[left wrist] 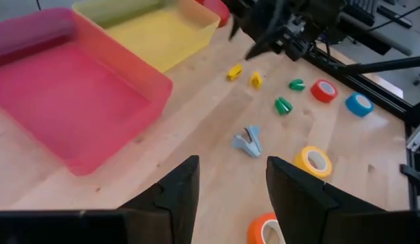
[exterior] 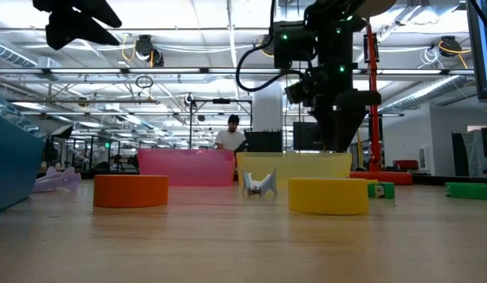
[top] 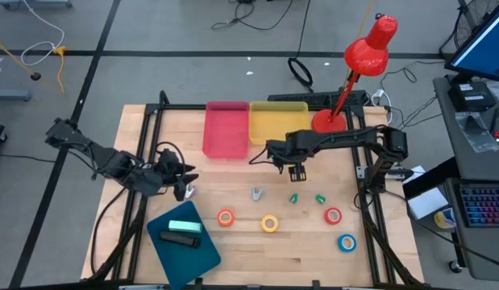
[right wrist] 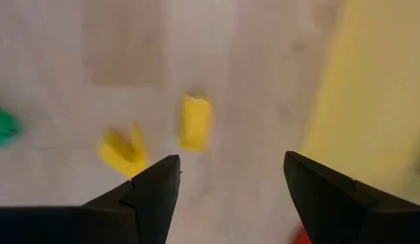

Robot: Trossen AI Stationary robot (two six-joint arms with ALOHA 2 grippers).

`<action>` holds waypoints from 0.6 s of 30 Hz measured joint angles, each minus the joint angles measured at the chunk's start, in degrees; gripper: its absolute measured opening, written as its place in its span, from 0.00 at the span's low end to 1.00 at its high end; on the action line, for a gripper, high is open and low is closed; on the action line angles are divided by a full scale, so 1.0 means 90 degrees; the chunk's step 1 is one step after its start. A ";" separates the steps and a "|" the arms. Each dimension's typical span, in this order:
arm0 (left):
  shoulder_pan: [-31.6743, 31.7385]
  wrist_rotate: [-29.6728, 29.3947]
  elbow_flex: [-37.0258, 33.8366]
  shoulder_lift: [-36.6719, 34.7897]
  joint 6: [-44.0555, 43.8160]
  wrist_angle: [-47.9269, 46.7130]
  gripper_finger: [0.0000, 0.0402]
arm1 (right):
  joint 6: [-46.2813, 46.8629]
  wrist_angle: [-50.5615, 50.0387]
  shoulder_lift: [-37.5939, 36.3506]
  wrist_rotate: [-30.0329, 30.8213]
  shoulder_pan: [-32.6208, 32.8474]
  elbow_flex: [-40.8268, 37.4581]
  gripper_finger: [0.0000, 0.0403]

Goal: Pick and place Stapler, Stapler remover, tape
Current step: Put the top yellow stapler into the blue bin

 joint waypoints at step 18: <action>0.0149 0.0010 0.0000 0.0000 -0.0187 0.0053 0.42 | -0.0265 0.0480 0.0000 -0.0376 -0.0208 -0.0132 0.66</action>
